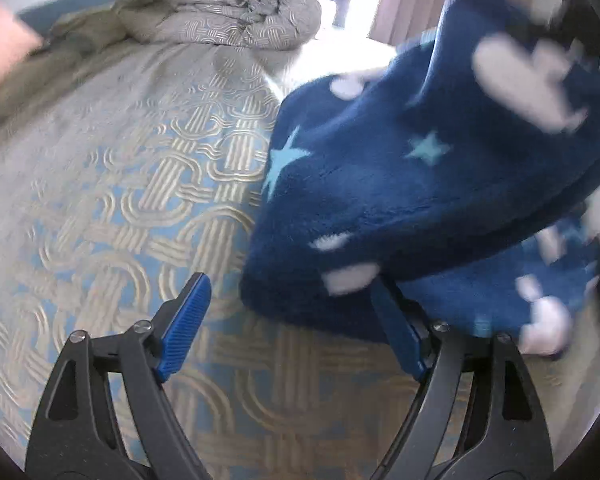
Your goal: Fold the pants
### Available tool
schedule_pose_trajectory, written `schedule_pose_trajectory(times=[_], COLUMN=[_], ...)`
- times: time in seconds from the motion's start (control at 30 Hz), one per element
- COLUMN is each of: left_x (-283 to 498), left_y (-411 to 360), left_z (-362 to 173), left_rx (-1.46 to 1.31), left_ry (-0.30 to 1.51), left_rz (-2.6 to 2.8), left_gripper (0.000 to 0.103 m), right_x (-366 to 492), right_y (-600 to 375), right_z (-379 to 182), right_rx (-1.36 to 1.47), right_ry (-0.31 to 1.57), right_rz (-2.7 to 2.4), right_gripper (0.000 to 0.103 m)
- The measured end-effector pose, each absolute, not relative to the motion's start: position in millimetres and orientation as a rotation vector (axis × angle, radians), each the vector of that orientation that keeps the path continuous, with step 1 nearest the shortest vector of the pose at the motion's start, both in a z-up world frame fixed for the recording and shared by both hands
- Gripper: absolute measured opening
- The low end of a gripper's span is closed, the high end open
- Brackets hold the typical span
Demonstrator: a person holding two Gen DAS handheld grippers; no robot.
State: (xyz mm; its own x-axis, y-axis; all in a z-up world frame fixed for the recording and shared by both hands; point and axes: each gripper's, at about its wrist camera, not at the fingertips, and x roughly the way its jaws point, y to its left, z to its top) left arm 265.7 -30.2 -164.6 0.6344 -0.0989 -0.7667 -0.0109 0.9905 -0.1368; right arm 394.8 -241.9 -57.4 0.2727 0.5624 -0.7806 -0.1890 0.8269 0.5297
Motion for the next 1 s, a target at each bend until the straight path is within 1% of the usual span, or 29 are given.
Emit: schedule_pose_trajectory(times=[0.03, 0.07, 0.1, 0.13, 0.2, 0.23, 0.27, 0.37, 0.53, 0.63, 0.83, 1.0], left_x=[276, 279, 280, 277, 275, 274, 273, 271, 275, 274, 273, 274], left_y=[-28, -23, -7, 1, 6, 3, -1, -15, -13, -15, -19, -24], left_z=[-176, -181, -185, -183, -181, -180, -179, -173, -173, -171, -173, -174], left_rx=[-0.09, -0.116, -0.247, -0.304, -0.353, -0.351, -0.334, -0.256, -0.274, -0.23, -0.193, -0.158], left_ry=[0.92, 0.936, 0.943, 0.931, 0.928, 0.931, 0.929, 0.908, 0.919, 0.915, 0.922, 0.924], left_rz=[-0.006, -0.014, -0.061, -0.07, -0.124, -0.151, -0.157, -0.125, -0.137, -0.122, -0.111, -0.099], left_gripper=[0.075, 0.069, 0.063, 0.059, 0.034, 0.028, 0.024, 0.022, 0.022, 0.022, 0.023, 0.023], right_x=[393, 392, 390, 389, 386, 386, 385, 381, 373, 373, 359, 361], right_y=[-241, -243, -246, -252, -264, -269, -273, -282, -304, -316, -327, -341], right_z=[-56, -55, -53, -49, -46, -46, -48, -57, -73, -84, -88, -114], right_rx=[0.362, 0.364, 0.368, 0.377, 0.389, 0.39, 0.394, 0.405, 0.401, 0.42, 0.398, 0.343], right_ry=[1.192, 1.186, 1.178, 1.165, 1.147, 1.149, 1.159, 1.183, 1.199, 1.213, 1.144, 1.182], right_rz=[0.516, 0.509, 0.5, 0.486, 0.459, 0.453, 0.452, 0.435, 0.411, 0.4, 0.489, 0.404], right_gripper=[0.014, 0.014, 0.014, 0.014, 0.014, 0.014, 0.014, 0.014, 0.014, 0.014, 0.014, 0.015])
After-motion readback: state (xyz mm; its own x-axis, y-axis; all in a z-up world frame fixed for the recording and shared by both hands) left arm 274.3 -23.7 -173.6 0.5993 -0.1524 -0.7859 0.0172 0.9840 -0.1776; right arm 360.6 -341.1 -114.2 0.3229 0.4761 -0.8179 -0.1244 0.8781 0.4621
